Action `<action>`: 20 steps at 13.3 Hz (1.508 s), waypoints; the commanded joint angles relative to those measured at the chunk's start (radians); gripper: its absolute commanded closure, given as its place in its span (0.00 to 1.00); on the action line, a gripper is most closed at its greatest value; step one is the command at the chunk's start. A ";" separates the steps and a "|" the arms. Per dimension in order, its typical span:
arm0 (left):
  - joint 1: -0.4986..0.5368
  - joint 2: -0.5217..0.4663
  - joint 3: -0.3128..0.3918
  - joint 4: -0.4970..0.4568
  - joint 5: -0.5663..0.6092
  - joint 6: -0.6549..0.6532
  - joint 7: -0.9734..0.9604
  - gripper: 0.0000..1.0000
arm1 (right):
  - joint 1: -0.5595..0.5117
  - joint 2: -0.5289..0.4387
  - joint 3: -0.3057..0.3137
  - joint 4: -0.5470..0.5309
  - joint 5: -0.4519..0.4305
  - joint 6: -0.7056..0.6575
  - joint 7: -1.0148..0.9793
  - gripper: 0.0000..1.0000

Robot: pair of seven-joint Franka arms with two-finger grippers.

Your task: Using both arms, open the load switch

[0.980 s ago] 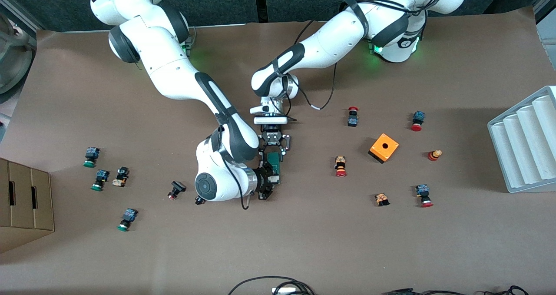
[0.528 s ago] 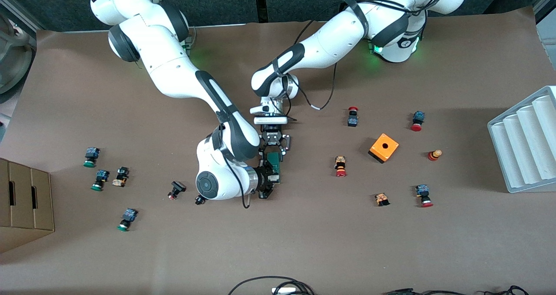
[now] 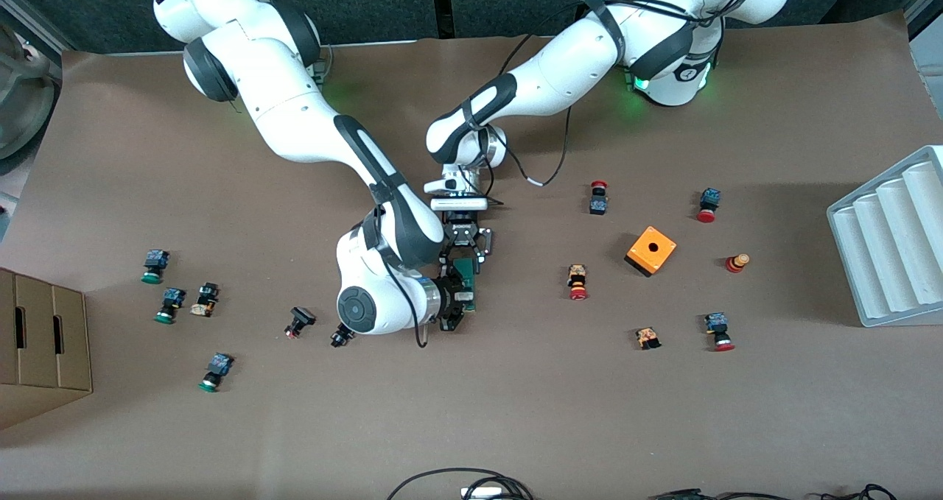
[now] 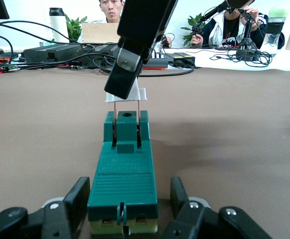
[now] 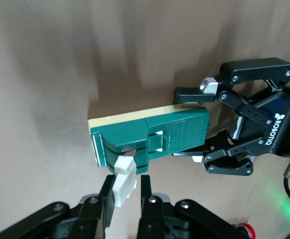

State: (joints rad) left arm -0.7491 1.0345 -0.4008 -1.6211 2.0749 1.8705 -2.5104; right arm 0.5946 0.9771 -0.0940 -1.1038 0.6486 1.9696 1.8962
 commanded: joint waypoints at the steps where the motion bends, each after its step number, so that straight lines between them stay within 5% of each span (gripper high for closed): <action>1: -0.019 0.029 0.007 0.017 0.013 0.001 -0.024 0.26 | 0.004 -0.047 0.005 -0.044 -0.020 -0.018 0.000 0.74; 20: -0.018 0.029 0.007 0.017 0.013 0.001 -0.022 0.26 | 0.022 -0.106 0.011 -0.134 -0.058 -0.015 -0.002 0.75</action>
State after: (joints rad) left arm -0.7494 1.0347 -0.4005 -1.6211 2.0755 1.8704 -2.5110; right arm 0.6076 0.9086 -0.0862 -1.1815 0.6094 1.9654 1.8955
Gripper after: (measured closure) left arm 0.260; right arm 0.744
